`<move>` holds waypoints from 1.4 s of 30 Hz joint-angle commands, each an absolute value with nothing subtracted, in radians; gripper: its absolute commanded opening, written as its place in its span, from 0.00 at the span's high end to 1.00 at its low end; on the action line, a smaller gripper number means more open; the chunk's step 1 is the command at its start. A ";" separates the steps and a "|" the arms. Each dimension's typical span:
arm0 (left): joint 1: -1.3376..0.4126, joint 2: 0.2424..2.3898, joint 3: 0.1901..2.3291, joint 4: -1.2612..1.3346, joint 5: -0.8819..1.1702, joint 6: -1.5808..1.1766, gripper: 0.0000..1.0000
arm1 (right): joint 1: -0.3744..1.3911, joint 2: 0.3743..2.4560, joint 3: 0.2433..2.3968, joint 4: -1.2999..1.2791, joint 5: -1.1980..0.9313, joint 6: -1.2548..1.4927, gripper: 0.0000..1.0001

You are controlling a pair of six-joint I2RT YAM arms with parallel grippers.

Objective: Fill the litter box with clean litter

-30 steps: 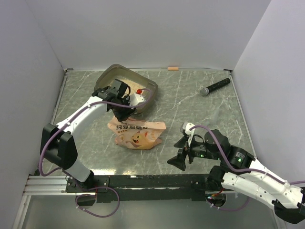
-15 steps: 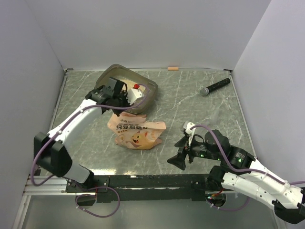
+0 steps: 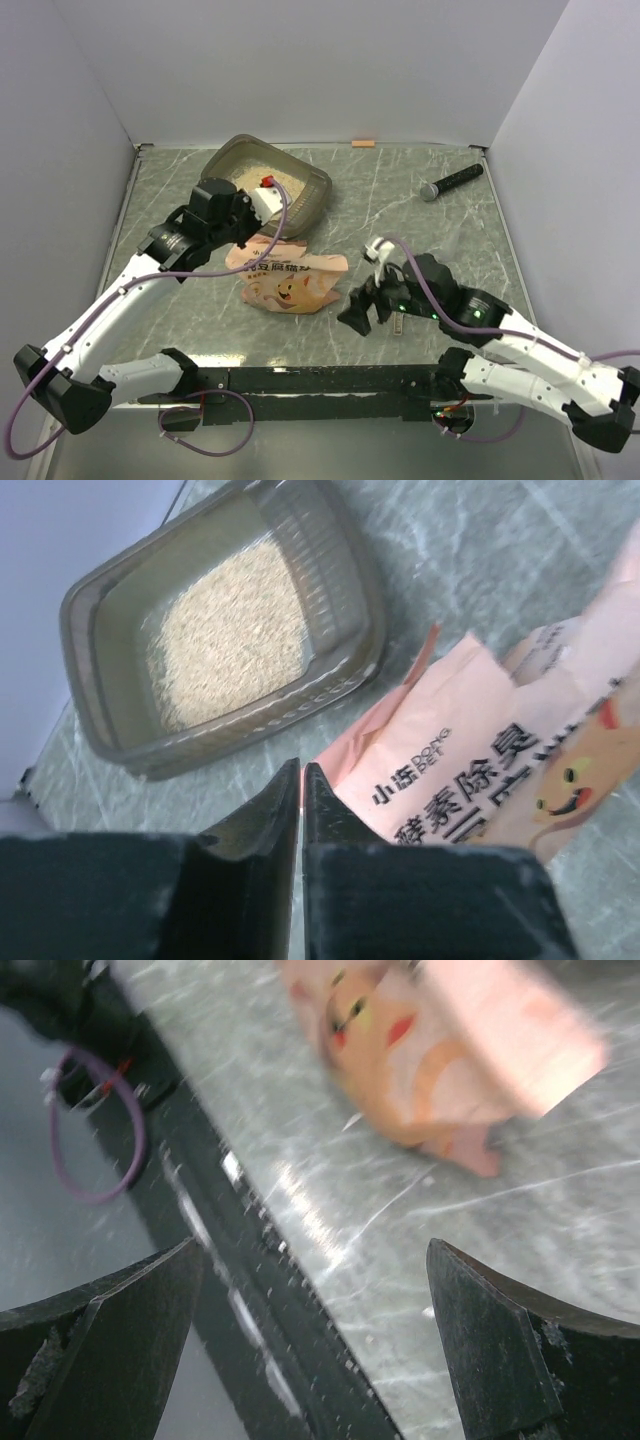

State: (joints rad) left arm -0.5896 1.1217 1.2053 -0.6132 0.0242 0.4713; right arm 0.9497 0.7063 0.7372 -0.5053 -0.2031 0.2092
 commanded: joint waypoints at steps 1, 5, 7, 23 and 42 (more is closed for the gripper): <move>-0.591 1.131 1.195 -0.542 -0.164 0.309 0.70 | 0.951 0.827 0.926 -0.388 -0.058 0.215 0.00; -0.581 1.169 1.230 -0.561 -0.418 0.057 0.39 | 0.890 0.978 1.099 -0.391 0.036 0.204 0.00; -0.542 1.190 1.247 -0.600 -0.446 -0.063 0.36 | 0.842 1.070 1.197 -0.429 -0.021 0.210 0.00; -0.064 1.368 1.028 -0.425 0.263 -0.364 0.79 | 0.792 1.000 0.907 -0.210 -0.153 0.268 0.00; -0.066 1.447 0.801 0.110 0.970 -0.550 0.86 | 0.792 0.887 0.802 -0.225 -0.175 0.221 0.00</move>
State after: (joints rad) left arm -0.0639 1.4559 0.8562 -0.1459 0.7284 -0.4294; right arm 0.7918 0.8959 0.8150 -0.2691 -0.1493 0.2432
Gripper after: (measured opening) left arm 0.144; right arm 0.994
